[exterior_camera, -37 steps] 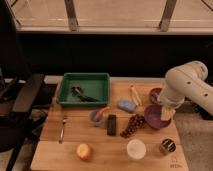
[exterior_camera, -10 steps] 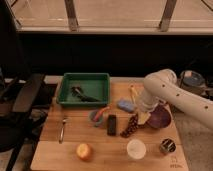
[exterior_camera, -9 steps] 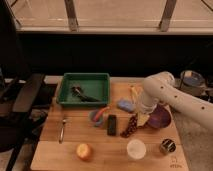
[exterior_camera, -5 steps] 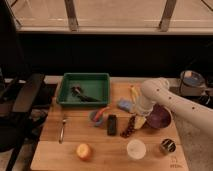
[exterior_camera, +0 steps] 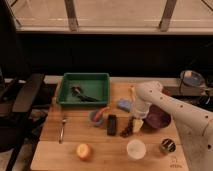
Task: Place grapes in tray
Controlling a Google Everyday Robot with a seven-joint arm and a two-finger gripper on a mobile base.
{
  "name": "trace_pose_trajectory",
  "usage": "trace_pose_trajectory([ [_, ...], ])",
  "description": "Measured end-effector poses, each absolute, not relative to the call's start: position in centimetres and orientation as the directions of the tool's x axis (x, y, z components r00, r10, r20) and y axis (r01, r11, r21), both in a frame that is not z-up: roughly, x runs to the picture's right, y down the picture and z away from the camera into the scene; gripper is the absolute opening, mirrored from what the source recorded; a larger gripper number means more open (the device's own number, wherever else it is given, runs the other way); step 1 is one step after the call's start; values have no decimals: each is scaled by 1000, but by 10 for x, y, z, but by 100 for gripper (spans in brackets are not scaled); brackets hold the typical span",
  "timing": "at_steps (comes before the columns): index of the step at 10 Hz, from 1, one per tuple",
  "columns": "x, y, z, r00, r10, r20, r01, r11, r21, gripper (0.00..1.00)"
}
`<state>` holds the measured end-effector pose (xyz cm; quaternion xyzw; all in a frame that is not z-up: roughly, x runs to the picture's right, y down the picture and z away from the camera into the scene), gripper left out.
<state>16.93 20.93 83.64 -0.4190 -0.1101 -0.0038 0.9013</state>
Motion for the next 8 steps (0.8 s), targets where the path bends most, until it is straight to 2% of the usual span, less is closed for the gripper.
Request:
trace_pose_trajectory([
  [2,170,203,825,974,84,210,103,664,-741,17],
  [4,167,181,801,967,74,243,120,711,-693,1],
  [8,152,121,735,949,26,315,162,816,-555,0],
])
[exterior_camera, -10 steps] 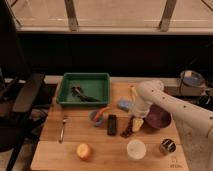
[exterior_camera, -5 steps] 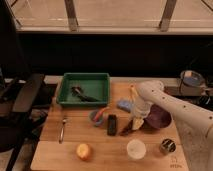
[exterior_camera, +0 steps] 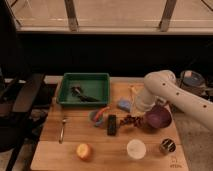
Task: Place grapes in tray
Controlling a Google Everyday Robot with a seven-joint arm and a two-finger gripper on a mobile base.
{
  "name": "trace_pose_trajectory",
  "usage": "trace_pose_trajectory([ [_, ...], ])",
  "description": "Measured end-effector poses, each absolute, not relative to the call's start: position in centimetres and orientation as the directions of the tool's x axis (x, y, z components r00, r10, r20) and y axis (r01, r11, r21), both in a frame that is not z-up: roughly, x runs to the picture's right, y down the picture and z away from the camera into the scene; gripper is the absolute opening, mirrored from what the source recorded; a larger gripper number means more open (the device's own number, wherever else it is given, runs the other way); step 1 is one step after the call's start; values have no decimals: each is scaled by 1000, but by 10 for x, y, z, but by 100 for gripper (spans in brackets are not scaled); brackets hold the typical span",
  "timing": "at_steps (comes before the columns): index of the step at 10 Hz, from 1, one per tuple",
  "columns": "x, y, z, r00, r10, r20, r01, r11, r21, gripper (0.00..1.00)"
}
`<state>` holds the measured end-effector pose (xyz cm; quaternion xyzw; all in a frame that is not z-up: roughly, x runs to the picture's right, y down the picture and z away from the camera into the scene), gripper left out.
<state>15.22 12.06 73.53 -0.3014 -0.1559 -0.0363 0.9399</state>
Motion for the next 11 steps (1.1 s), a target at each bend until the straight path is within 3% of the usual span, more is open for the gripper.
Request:
trace_pose_trajectory([
  [3,131,82,712,938,-18,346,189,863,-468,0],
  [7,81,-1,675,925,-98,368,234,909,-346,0],
  [11,-9,-46,685,903,-169,396,301,906,-298,0],
])
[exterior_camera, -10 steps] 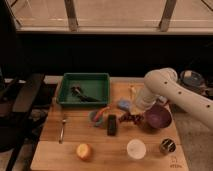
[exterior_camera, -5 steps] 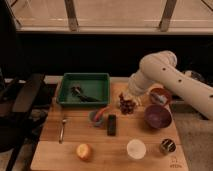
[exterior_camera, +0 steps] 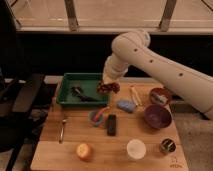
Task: Place grapes in tray
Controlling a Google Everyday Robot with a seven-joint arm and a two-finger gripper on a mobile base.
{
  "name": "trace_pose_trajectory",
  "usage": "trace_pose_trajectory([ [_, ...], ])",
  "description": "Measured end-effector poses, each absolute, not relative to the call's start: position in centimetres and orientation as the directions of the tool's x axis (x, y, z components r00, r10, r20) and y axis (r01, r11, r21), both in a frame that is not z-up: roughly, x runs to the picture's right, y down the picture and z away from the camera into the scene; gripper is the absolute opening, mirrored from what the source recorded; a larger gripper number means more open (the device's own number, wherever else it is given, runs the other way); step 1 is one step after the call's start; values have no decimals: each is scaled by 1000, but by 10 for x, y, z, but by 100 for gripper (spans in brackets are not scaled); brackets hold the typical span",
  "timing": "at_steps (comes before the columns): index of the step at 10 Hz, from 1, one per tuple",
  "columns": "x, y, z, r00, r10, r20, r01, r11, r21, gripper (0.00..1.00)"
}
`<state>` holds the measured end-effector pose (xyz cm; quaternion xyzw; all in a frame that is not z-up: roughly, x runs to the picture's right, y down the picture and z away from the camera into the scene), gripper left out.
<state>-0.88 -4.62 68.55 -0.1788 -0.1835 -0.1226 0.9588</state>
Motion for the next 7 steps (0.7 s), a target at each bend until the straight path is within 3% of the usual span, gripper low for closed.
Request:
trace_pose_trajectory([
  [4,-64,-75,745,865,-202,459,370,875,-312,0],
  [7,-95,-71,792,827,-208,523,426,839,-339,0],
])
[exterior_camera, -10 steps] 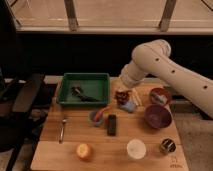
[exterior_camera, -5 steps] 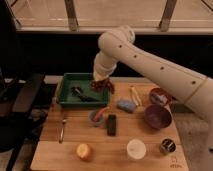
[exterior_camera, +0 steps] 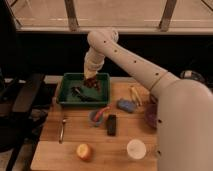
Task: Place grapes in tray
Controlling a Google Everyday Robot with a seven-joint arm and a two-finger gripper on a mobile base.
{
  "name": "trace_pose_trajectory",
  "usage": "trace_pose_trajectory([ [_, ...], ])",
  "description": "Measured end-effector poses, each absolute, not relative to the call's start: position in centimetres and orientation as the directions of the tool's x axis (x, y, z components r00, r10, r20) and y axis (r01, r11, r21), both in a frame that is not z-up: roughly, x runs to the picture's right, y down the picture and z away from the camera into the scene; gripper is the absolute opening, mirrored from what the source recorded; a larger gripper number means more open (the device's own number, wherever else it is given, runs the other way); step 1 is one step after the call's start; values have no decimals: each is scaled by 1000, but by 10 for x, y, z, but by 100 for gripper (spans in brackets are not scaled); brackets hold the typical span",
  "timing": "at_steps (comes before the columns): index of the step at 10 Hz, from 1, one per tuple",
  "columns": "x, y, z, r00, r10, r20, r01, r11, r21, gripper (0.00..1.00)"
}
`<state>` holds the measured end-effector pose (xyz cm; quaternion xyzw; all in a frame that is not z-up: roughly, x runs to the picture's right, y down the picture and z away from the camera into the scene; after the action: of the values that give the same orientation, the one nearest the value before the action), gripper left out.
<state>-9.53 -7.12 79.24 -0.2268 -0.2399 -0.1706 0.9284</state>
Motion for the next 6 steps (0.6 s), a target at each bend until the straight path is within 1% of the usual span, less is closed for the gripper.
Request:
trace_pose_trajectory([
  [2,-99,-69,823,810,-184,557,436,824,-361,0],
  [6,-97,-69,846,767,-124,629,414,845,-338,1],
])
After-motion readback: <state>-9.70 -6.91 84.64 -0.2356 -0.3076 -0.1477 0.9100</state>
